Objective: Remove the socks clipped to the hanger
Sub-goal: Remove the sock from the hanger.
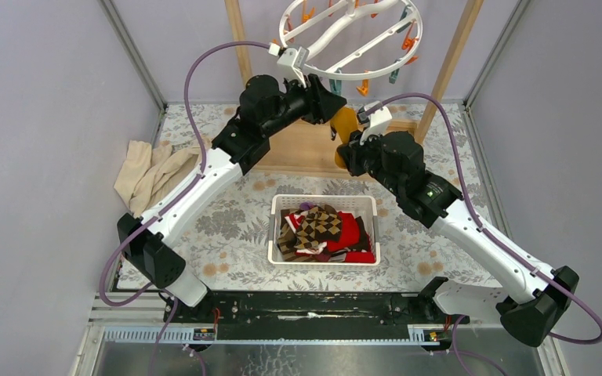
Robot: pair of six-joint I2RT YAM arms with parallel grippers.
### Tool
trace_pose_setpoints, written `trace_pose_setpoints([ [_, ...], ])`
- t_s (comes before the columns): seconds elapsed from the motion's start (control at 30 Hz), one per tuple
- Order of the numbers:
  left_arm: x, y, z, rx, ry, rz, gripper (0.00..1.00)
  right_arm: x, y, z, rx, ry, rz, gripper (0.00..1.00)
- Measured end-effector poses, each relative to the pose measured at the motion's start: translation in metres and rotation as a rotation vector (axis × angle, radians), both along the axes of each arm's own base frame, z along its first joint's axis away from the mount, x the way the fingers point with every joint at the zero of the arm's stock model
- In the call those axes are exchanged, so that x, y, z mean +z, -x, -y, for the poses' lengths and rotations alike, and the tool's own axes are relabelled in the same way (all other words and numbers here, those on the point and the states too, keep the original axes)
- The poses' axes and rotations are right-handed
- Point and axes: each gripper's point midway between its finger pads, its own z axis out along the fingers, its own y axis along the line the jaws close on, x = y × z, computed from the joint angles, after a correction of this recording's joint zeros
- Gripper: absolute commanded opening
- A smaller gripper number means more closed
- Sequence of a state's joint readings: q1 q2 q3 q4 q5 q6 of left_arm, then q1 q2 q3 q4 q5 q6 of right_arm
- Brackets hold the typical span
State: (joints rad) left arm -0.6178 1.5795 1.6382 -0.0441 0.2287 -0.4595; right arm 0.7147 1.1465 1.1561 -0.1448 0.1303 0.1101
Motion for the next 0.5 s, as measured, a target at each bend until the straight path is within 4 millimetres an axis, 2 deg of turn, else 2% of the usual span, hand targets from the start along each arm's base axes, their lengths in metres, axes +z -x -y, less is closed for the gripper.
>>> trace_pose_setpoints([
  [0.2, 0.0056, -0.0026, -0.0017, 0.005, 0.001, 0.013, 0.28, 0.0031, 0.0014, 0.0013, 0.000, -0.005, 0.006, 0.00],
  [0.37, 0.0054, -0.0020, -0.0023, 0.005, -0.005, 0.009, 0.10, 0.0051, 0.0021, 0.0023, -0.002, -0.009, 0.011, 0.00],
  [0.47, 0.0037, -0.0012, -0.0025, 0.002, -0.010, 0.002, 0.05, 0.0051, 0.0021, 0.0023, -0.002, -0.009, 0.011, 0.00],
  [0.5, 0.0030, -0.0010, -0.0024, 0.001, -0.011, 0.000, 0.00, 0.0051, 0.0020, 0.0024, -0.003, -0.009, 0.011, 0.00],
])
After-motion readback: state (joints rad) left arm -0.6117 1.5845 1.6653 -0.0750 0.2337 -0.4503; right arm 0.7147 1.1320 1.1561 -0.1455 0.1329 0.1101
